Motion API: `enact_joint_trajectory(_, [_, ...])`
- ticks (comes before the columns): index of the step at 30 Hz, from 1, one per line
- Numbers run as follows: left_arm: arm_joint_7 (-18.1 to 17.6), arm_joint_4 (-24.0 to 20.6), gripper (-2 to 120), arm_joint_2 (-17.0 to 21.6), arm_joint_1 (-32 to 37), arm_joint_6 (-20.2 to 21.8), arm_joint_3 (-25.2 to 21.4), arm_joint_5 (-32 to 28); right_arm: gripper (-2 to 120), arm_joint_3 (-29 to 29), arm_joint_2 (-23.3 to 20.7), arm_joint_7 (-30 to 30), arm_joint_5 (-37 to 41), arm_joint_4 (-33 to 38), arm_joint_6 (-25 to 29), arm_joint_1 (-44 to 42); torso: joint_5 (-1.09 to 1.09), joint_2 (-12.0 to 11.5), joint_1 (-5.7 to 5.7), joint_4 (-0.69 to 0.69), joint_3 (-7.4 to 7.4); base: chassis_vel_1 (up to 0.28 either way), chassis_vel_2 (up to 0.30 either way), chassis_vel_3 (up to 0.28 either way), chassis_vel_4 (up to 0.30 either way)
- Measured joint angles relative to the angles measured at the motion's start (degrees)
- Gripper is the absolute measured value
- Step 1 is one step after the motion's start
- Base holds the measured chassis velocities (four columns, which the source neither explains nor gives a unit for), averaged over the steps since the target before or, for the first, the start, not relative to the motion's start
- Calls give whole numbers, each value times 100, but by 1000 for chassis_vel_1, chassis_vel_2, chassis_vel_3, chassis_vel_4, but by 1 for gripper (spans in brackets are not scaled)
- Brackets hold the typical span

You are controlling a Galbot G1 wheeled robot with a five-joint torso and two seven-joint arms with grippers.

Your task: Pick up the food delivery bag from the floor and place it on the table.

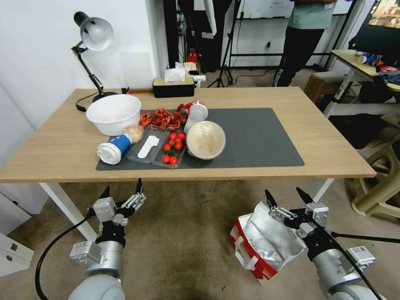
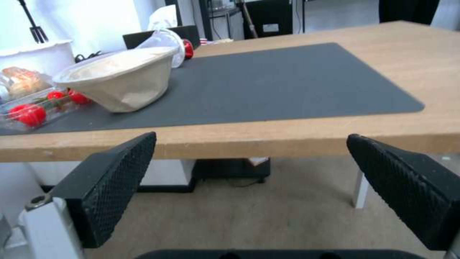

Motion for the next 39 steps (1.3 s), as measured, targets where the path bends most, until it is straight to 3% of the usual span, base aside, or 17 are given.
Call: enact_joint_trajectory(39, [173,215,100,-24,41,-221,24,224,100,-100,88,-117,198,-222,158,53,0,-1073,-463,0,-611,0,0,0,0])
